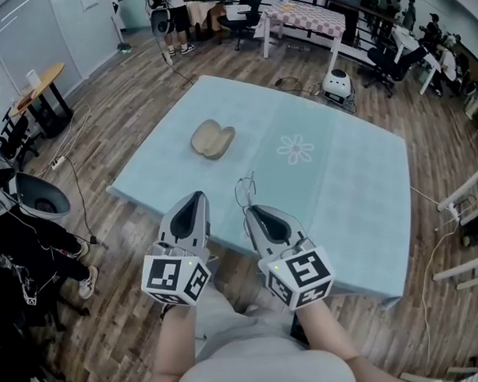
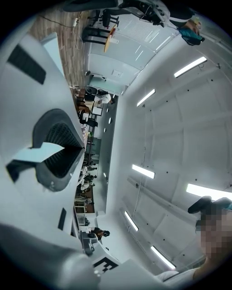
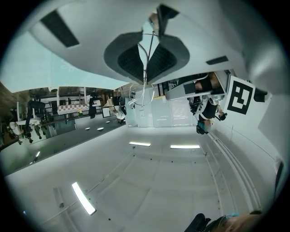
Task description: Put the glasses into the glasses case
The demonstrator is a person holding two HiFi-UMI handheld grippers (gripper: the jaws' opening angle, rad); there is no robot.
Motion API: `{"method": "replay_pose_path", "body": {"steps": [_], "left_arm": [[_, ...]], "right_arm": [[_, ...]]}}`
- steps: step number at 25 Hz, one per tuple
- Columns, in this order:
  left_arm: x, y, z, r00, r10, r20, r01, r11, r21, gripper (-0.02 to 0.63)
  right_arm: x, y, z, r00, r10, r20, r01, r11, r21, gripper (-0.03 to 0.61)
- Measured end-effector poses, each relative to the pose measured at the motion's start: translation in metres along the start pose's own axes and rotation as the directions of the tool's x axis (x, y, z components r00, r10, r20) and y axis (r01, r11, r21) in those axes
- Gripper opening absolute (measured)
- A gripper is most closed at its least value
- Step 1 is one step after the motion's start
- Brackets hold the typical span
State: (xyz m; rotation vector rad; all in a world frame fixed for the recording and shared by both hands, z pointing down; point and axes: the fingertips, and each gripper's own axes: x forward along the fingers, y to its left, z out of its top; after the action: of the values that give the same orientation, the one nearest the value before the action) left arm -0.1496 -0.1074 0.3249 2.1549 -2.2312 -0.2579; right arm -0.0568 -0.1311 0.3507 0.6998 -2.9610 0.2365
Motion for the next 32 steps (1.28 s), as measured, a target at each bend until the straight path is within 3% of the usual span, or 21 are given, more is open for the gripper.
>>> {"method": "replay_pose_path", "body": {"steps": [14, 32], "left_arm": [[0.054, 0.056, -0.005, 0.995, -0.090, -0.048, 0.092, 0.995, 0.032, 0.008], [0.160, 0.150, -0.035, 0.964, -0.217, -0.155, 0.216, 0.976, -0.020, 0.008]], "right_arm": [[0.063, -0.023, 0.010, 0.992, -0.122, 0.024, 0.121, 0.992, 0.021, 0.026], [0.179, -0.078, 0.006, 0.952, -0.306, -0.013, 0.306, 0.946, 0.109, 0.026]]}}
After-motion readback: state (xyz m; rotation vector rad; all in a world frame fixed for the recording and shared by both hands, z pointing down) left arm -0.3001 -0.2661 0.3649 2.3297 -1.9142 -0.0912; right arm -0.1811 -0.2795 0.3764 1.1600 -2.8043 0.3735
